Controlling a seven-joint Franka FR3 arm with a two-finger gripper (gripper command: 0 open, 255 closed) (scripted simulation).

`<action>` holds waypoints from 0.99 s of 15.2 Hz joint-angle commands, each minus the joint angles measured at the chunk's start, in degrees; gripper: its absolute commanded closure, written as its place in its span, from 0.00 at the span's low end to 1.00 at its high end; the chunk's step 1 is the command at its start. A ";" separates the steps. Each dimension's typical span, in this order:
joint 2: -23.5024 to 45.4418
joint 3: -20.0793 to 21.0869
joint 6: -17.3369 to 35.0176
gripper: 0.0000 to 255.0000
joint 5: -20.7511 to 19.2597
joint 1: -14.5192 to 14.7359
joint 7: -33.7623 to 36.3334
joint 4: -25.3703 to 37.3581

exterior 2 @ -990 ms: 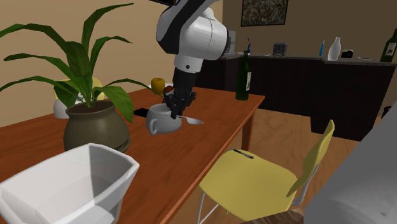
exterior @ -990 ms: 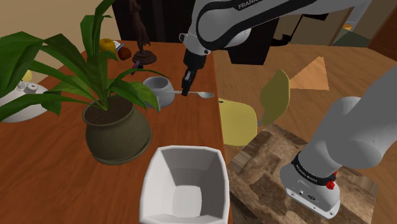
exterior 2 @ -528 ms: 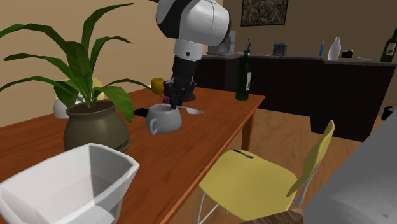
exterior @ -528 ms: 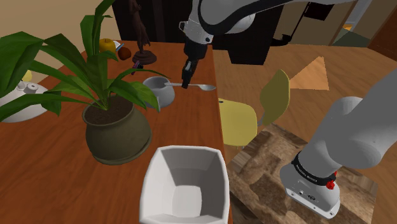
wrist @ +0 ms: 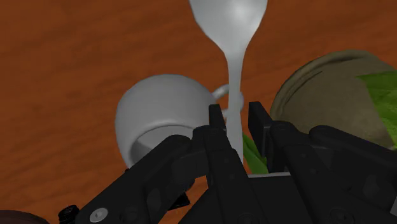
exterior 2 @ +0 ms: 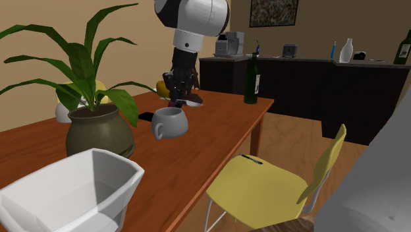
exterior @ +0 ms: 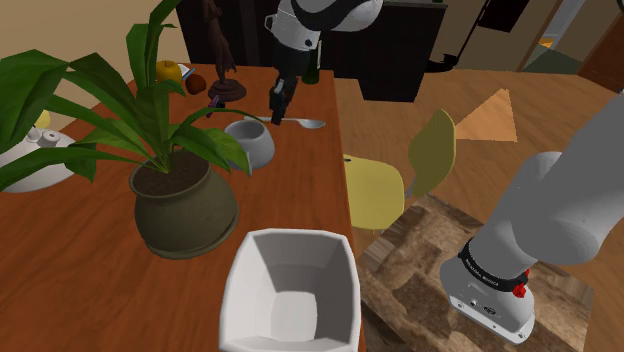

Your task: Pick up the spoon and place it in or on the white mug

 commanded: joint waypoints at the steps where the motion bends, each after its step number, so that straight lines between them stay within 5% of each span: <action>1: 4.89 0.16 -0.79 1.00 -0.75 -0.01 0.65 5.72; 9: 25.18 0.42 -8.05 1.00 -4.16 1.07 3.88 33.55; 15: 25.44 0.41 -3.62 1.00 -3.88 1.09 3.16 29.33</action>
